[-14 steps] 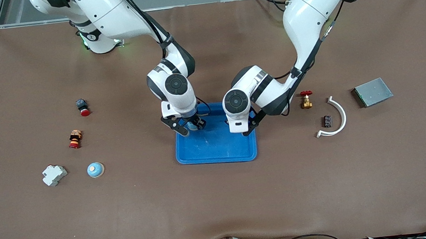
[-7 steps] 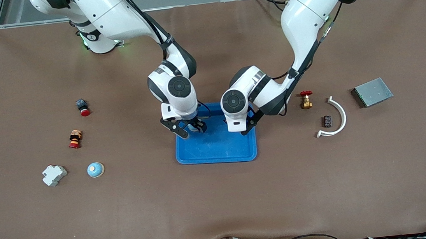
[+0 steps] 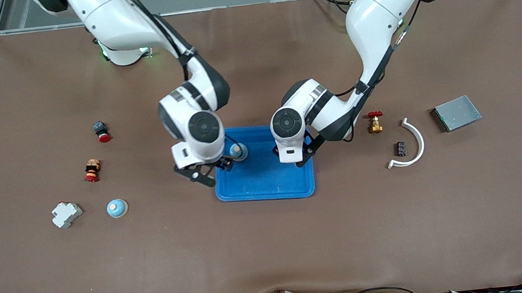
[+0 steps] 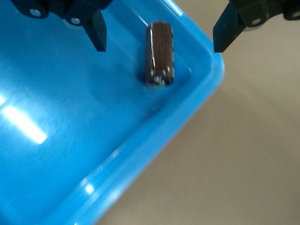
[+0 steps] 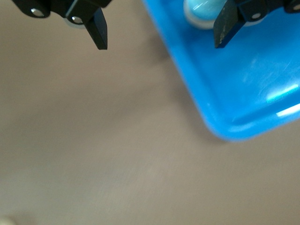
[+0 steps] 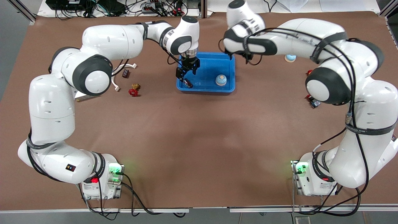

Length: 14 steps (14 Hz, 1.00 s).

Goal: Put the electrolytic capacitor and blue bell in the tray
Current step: 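Lower and release the capacitor and bell into the tray with both grippers, then grasp the second bell with the right gripper while the left gripper withdraws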

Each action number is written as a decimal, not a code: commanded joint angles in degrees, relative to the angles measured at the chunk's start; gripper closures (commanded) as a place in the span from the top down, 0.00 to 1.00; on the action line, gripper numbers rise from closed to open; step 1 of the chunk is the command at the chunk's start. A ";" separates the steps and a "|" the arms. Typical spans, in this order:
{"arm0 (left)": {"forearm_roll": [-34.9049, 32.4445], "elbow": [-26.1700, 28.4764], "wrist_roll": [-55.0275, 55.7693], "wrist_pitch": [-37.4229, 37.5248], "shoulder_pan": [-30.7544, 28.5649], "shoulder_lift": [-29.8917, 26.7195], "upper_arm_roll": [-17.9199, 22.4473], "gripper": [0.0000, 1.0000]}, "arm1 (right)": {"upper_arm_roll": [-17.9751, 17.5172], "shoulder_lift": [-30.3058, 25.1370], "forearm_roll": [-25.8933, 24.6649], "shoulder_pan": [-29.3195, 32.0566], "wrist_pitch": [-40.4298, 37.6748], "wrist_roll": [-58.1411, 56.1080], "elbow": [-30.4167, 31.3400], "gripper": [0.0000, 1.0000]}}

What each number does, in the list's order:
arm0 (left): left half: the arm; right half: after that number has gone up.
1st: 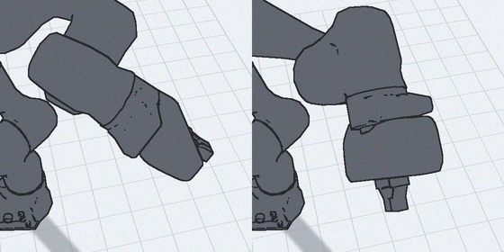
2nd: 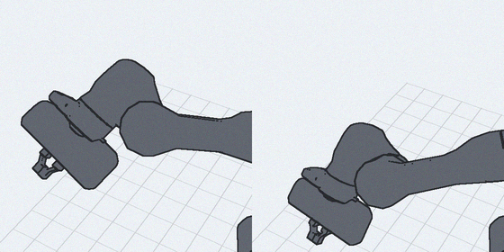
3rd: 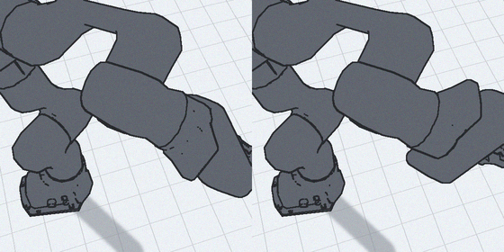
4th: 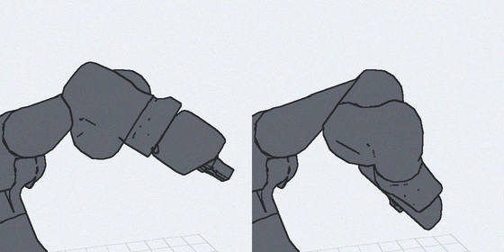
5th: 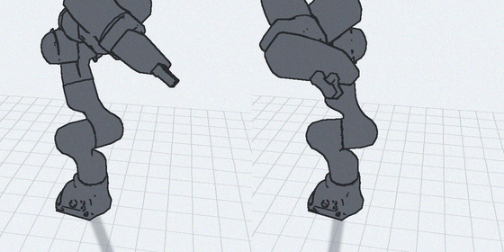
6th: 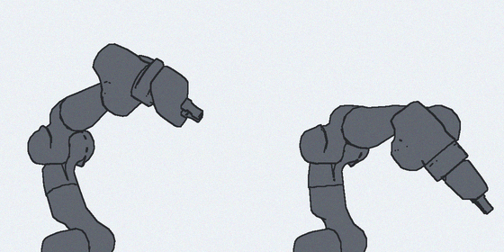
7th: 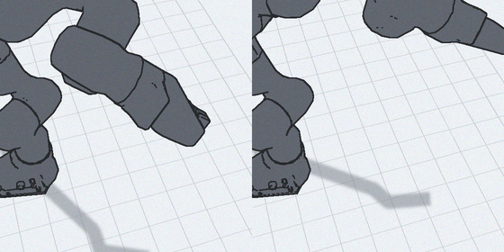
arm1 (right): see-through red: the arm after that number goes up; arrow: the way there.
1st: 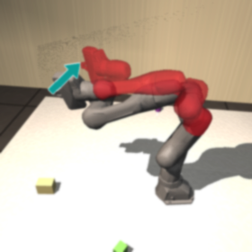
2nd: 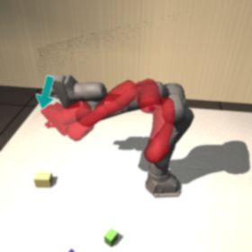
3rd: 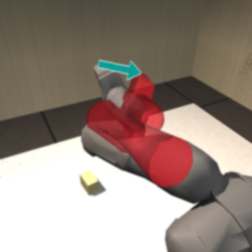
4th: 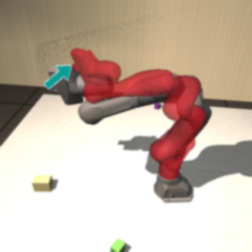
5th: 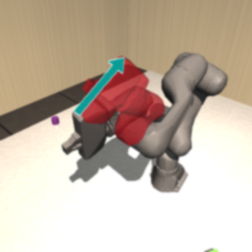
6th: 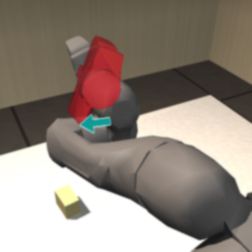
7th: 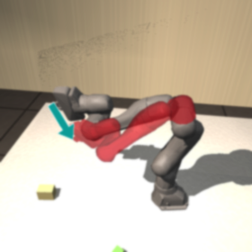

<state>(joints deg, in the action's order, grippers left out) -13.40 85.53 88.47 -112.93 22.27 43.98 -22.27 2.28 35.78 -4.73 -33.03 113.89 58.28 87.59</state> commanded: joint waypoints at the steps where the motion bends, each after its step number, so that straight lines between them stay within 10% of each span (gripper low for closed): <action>1: -3.47 0.69 -5.82 6.03 -2.66 -5.73 0.65 1.00 | -1.05 -2.64 -1.24 7.08 -0.51 -11.83 1.62 1.00; 14: -2.25 0.69 -84.73 7.12 -48.08 -18.23 0.03 1.00 | -1.14 -8.80 -1.33 28.09 17.83 -48.41 16.63 1.00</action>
<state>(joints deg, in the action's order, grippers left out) -15.82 84.80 12.00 -103.68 -21.26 26.98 -21.29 2.49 29.55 -4.81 -8.01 127.85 13.31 99.29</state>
